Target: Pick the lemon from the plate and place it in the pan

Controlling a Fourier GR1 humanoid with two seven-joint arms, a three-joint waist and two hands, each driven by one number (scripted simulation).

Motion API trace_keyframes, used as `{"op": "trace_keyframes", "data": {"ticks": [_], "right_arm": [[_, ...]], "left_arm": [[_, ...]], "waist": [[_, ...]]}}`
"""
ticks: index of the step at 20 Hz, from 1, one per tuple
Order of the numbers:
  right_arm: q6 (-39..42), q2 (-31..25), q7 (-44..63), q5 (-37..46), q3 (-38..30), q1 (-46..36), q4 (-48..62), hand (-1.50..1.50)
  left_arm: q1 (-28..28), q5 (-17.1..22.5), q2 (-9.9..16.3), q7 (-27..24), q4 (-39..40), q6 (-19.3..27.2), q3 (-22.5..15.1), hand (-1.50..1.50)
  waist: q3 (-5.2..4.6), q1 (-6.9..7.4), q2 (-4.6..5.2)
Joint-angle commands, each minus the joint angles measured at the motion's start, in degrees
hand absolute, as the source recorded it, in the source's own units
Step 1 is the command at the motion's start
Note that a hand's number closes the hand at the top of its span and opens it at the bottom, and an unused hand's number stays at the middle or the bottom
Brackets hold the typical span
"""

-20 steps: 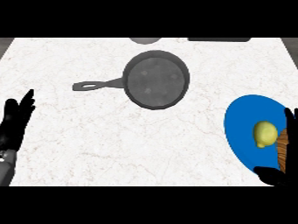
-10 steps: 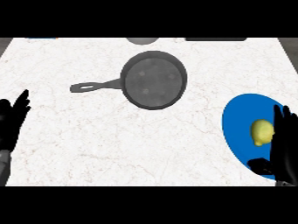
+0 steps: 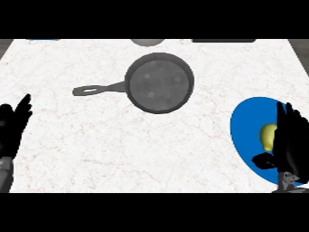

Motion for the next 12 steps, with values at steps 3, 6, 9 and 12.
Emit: {"op": "trace_keyframes", "data": {"ticks": [3, 6, 9, 12], "right_arm": [[-0.89, 0.64, -2.53, -0.27, -1.46, 0.24, 1.21, -1.5], [-0.12, -0.54, -3.26, -0.59, -2.6, 1.39, 1.12, -1.5], [-1.06, 2.77, -0.57, 1.54, -1.64, -2.27, 4.85, -1.5], [-3.09, 1.34, -2.07, 1.36, -4.03, -2.3, 9.05, -1.5]], "left_arm": [[-1.55, -1.74, -1.11, -1.65, 2.67, -2.99, 3.48, 0.0], [3.6, -2.62, -1.39, 1.39, -5.32, -2.44, 2.89, 0.0], [-1.96, -3.3, -2.49, 0.5, 1.1, -3.75, 4.27, 0.0], [-0.29, -2.73, -1.35, 2.39, -3.11, -5.24, 5.16, 0.0]], "waist": [[-0.01, -0.13, 0.01], [0.0, -0.02, -0.05], [-0.01, -0.11, 0.01], [0.0, 0.0, 0.0]]}}
